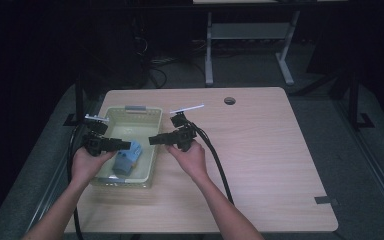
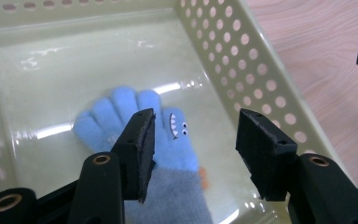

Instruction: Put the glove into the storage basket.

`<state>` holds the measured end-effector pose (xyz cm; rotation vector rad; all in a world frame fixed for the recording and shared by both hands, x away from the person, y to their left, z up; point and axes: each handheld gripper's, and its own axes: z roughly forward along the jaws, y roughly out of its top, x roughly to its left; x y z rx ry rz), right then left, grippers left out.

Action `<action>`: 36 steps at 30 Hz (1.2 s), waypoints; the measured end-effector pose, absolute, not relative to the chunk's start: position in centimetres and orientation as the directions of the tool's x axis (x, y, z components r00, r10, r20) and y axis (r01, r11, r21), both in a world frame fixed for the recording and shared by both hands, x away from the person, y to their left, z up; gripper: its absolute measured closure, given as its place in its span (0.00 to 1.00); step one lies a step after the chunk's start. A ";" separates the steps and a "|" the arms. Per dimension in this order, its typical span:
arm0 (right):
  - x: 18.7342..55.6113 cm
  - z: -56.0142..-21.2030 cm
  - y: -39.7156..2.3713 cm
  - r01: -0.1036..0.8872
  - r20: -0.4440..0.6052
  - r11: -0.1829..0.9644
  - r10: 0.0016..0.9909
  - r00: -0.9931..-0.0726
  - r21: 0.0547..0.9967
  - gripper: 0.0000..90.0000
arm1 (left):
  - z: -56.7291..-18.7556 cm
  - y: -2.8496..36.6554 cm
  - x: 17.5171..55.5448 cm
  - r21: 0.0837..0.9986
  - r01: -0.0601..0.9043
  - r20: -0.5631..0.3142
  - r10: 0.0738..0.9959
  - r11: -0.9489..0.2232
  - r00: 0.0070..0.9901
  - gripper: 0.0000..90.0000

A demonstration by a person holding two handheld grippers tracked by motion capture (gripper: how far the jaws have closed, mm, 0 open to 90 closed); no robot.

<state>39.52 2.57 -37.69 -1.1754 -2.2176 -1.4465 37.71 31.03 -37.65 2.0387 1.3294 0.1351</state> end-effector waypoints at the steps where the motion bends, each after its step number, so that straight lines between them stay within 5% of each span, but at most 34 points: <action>1: 39.6 -37.6 2.4 0.728 0.581 0.181 0.491 -0.650 0.661 0.62 | -37.6 31.0 37.7 0.601 0.763 -0.271 0.838 -0.237 0.474 0.51; 12: 39.5 -37.2 -0.2 0.735 0.592 0.145 0.501 -0.632 0.662 0.57 | -36.9 30.1 37.6 0.635 0.745 -0.282 0.836 -0.205 0.471 0.41; 36: 39.2 -37.4 -5.6 0.744 0.621 0.066 0.504 -0.600 0.665 0.47 | -35.7 26.1 37.8 0.664 0.708 -0.261 0.813 -0.241 0.521 0.36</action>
